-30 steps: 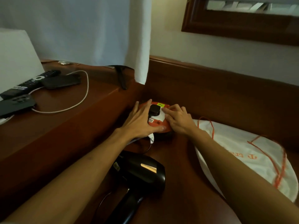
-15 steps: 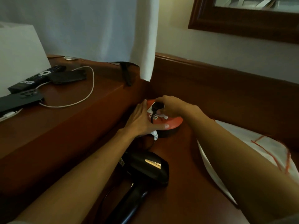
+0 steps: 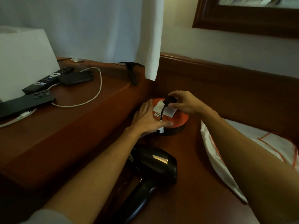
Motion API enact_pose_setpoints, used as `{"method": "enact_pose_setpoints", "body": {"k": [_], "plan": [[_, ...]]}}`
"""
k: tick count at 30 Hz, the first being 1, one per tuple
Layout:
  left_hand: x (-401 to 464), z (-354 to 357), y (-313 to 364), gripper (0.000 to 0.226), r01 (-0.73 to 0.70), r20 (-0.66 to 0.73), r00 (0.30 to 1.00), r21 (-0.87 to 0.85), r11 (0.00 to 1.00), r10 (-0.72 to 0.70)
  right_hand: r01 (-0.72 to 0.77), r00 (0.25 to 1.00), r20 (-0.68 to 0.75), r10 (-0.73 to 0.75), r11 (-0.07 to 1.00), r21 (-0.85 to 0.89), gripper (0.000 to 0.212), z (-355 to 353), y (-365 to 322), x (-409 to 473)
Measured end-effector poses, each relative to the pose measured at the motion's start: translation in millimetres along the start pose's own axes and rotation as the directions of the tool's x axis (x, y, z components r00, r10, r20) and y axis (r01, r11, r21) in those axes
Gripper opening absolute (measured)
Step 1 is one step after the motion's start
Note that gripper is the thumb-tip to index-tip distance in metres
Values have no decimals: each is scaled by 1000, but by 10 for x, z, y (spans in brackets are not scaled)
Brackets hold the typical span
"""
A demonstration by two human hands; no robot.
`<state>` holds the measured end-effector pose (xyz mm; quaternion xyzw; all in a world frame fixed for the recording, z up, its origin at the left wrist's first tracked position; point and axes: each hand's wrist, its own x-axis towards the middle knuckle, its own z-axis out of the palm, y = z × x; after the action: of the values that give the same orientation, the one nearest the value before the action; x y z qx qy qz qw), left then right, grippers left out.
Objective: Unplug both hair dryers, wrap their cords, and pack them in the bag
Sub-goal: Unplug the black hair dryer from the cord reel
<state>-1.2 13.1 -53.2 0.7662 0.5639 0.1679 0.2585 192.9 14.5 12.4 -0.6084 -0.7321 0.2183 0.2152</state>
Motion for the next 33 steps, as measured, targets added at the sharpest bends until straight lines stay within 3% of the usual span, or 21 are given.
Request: {"method": "enact_pose_setpoints", "body": {"k": [6, 10, 14, 19, 22, 24, 27, 30, 33], "plan": [[32, -293, 40, 135, 25, 176, 983, 152, 988, -52, -60, 926, -342, 159, 958, 281, 53, 240, 138, -621], [-121, -466, 222, 139, 26, 276, 960, 84, 996, -49, -198, 860, -424, 285, 951, 238, 41, 442, 200, -1016], [-509, -499, 341, 128, -115, 161, 982, 70, 991, 103, -335, 840, -409, 357, 934, 126, 52, 593, 285, -1258], [-1329, -445, 429, 71, -197, -27, 980, -39, 980, 196, -383, 896, -267, 355, 922, -60, 65, 553, 165, -1490], [-1942, -325, 346, 31, -252, -188, 955, -93, 963, 232, -352, 873, -344, 345, 935, 44, 73, 364, 32, -1750], [-2339, -199, 226, 20, -216, -279, 942, -88, 972, 185, -309, 858, -397, 326, 945, 107, 67, 235, -23, -1991], [-2713, 21, 53, 23, -133, -314, 943, -67, 989, 105, -281, 831, -449, 328, 945, 169, 50, 126, -76, -2412], [-2783, 236, -19, 46, -19, -242, 970, 57, 998, 33, -262, 813, -448, 372, 921, 290, 33, 150, -150, -2836], [-2759, 349, -35, 63, 8, -284, 958, 133, 991, 30, -245, 809, -422, 410, 887, 392, 20, 308, -198, -3212]]}}
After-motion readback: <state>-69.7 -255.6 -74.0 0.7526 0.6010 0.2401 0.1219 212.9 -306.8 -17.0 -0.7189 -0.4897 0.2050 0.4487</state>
